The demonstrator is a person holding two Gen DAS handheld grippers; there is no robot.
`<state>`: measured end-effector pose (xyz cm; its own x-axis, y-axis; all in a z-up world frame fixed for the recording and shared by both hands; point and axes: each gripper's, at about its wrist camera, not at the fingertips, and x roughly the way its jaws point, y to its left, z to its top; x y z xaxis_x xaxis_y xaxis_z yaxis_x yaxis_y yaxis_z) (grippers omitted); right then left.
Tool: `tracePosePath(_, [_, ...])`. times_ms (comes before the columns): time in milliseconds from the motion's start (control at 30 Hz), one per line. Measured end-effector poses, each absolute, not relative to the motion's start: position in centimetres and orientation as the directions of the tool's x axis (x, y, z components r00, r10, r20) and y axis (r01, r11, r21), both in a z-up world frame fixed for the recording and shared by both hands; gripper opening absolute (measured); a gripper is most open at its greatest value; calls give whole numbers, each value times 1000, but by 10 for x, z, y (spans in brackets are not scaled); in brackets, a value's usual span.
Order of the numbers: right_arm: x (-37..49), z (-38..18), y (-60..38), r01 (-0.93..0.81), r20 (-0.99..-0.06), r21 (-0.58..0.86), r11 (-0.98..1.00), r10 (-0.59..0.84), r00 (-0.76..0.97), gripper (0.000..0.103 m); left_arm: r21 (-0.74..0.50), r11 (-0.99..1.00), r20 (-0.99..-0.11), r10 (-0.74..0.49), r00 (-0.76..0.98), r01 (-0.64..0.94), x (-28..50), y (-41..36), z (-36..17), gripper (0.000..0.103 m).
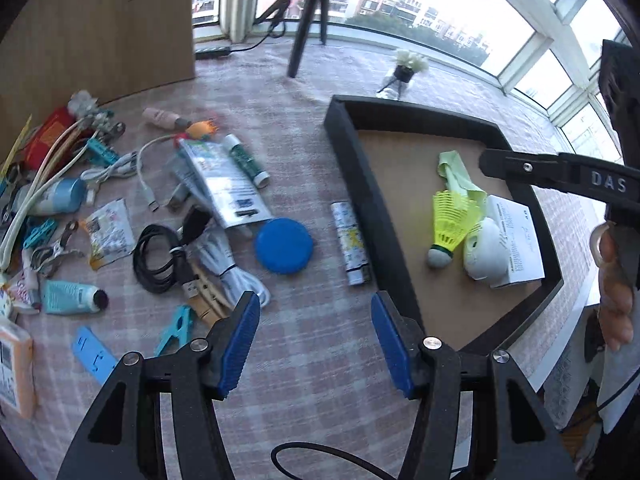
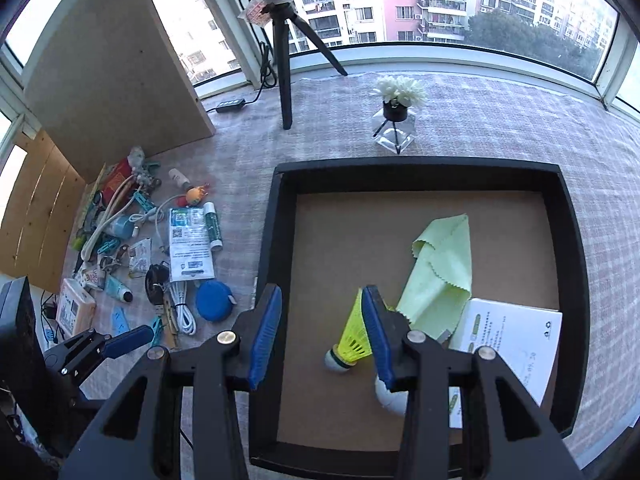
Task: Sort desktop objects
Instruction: 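Grasp the blue phone stand with the left tool while the right grasps blue clothespin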
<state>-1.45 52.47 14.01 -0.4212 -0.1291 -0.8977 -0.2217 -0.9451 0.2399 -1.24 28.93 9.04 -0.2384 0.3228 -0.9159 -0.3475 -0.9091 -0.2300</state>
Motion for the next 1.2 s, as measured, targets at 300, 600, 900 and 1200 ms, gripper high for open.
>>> tracePosePath(300, [-13, 119, 405, -90, -888, 366, -926, -319, -330, 41, -181, -983, -957, 183, -224, -29, -19, 152, 42, 54])
tracePosePath(600, [-40, 68, 336, -160, -904, 401, -902, -362, -227, 40, -180, -981, -969, 163, -184, 77, -27, 114, 15, 54])
tracePosePath(900, [-57, 33, 325, -300, -904, 425, -854, -385, -183, 38, -165, -984, -972, 151, -181, 64, -28, 123, 8, 54])
tracePosePath(1200, [-70, 24, 314, -356, -935, 352, -866, -307, -177, 38, -74, -994, -967, 92, -239, -84, -13, 140, 6, 51])
